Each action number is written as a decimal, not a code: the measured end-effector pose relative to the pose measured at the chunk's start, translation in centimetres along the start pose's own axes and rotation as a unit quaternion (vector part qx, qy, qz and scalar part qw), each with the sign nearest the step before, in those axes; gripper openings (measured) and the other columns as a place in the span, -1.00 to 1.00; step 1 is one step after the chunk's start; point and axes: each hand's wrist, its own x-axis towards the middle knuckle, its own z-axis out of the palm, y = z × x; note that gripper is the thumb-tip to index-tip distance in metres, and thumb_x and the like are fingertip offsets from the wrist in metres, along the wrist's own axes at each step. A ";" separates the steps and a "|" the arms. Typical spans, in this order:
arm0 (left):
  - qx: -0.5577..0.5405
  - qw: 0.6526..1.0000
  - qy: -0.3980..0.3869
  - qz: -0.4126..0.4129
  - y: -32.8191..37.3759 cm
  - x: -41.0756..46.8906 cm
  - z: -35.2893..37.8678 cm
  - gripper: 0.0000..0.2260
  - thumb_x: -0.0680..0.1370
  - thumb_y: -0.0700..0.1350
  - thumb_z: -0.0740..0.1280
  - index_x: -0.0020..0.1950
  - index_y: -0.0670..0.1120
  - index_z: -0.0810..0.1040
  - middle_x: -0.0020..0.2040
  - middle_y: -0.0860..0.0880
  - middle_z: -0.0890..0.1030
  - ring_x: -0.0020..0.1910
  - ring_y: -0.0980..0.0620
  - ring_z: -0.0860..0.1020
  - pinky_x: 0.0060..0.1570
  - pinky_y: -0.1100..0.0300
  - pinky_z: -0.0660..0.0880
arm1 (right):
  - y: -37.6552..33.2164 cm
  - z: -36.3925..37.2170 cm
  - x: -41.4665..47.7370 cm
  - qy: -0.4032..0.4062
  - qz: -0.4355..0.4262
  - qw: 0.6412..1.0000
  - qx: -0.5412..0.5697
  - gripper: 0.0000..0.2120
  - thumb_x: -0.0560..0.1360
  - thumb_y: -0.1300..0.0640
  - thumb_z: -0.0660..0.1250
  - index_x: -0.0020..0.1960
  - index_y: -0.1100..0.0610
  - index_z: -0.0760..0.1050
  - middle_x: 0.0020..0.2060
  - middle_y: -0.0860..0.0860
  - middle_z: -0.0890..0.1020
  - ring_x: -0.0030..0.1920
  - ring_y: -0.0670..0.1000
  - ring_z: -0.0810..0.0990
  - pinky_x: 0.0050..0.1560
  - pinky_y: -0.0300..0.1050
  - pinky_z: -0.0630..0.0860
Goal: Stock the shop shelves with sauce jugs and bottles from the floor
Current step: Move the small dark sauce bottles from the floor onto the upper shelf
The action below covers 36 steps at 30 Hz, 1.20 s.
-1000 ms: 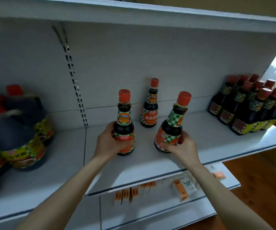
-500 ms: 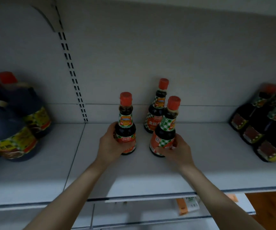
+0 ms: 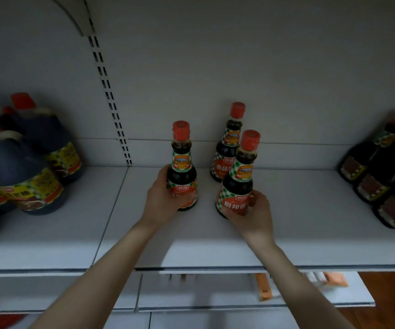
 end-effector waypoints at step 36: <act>-0.004 0.999 0.000 -0.033 -1.1 5.5 3.4 -0.27 0.38 -0.25 0.48 0.46 -0.11 0.19 0.33 -0.09 0.44 0.19 0.07 0.43 0.07 0.35 0.36 | 1.9 1.2 2.2 -0.029 -0.003 1.000 0.005 -0.38 0.32 0.19 0.51 0.31 0.12 0.34 0.02 -0.12 0.47 0.02 -0.11 0.46 0.00 -0.22 0.38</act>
